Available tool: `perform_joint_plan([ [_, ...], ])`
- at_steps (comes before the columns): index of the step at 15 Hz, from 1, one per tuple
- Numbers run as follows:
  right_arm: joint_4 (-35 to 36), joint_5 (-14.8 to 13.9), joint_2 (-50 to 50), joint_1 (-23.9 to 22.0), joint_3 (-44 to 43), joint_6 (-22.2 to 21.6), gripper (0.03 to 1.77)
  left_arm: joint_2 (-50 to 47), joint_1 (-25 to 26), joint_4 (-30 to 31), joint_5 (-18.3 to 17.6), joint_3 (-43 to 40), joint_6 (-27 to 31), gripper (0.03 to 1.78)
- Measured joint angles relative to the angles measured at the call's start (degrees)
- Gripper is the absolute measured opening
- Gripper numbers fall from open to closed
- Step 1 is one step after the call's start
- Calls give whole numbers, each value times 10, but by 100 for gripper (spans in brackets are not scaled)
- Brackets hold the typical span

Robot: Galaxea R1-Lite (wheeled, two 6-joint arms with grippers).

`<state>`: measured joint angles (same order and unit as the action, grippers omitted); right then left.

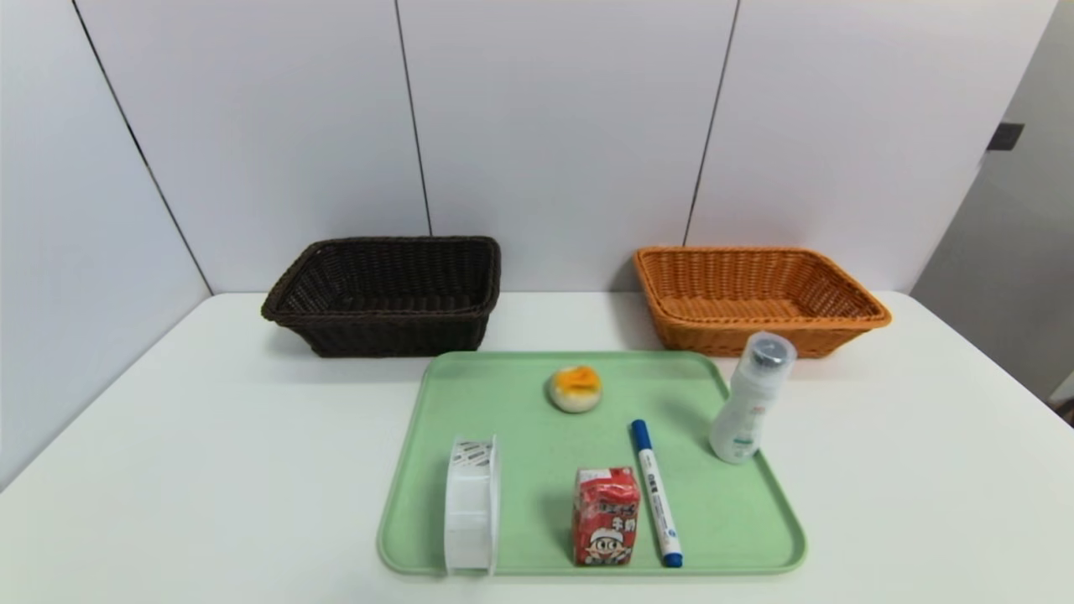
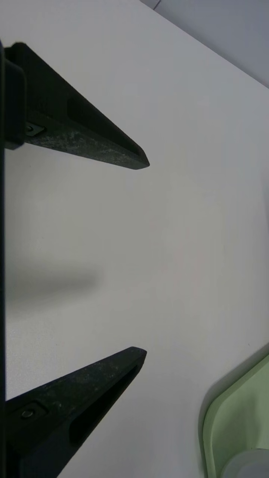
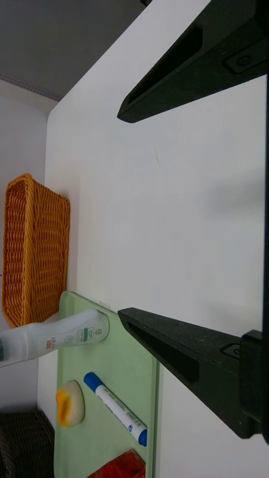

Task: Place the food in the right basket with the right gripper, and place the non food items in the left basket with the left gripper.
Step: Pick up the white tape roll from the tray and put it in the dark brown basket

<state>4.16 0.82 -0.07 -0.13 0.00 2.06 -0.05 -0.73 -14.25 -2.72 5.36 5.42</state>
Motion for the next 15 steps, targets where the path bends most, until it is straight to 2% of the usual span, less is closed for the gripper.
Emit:
perform_joint_plan([
  [6, 0, 1, 0, 0, 0, 6, 171, 0, 0, 0, -1, -1, 1, 169],
  [15, -5, 5, 0, 0, -16, -12, 171, 0, 0, -15, 7, 21, 0, 169],
])
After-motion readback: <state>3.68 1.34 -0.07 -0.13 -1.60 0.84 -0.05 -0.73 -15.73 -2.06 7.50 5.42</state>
